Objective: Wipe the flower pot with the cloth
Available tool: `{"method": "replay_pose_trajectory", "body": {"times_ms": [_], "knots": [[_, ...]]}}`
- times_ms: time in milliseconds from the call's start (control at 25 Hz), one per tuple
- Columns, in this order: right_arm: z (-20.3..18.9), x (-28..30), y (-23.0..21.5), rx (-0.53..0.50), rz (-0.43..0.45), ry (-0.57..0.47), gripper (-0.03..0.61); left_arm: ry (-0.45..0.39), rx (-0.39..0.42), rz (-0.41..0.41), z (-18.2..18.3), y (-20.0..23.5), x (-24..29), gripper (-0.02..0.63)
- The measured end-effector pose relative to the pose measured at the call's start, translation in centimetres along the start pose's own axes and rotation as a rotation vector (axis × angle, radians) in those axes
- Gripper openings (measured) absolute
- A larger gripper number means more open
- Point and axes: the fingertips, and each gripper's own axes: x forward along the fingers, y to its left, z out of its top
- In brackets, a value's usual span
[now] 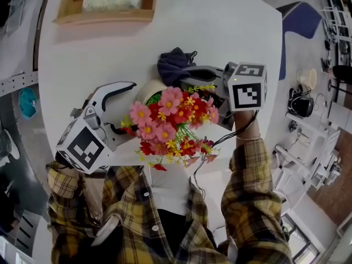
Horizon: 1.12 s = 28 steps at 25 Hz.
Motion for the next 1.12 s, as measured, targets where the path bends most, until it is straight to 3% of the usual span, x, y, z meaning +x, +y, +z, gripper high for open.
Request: {"method": "replay_pose_trajectory", "body": {"times_ms": [200, 560, 800, 1120], "knots": [[-0.7, -1.1, 0.0, 0.027, -0.066, -0.063, 0.011, -0.02, -0.121, 0.15, -0.5, -0.9, -1.8, 0.405], [-6.2, -2.7, 3.0, 0.125, -0.195, -0.233, 0.011, -0.087, -0.299, 0.278, -1.4, -7.4, -0.9, 0.405], [-9.7, -3.5, 4.3, 0.235, -0.24, -0.321, 0.011, -0.067, -0.294, 0.319, -1.9, -8.7, -0.5, 0.407], [-11.1, -3.2, 4.9, 0.316, -0.281, -0.397, 0.011, -0.085, -0.286, 0.349, -1.0, -8.8, 0.2, 0.417]]}}
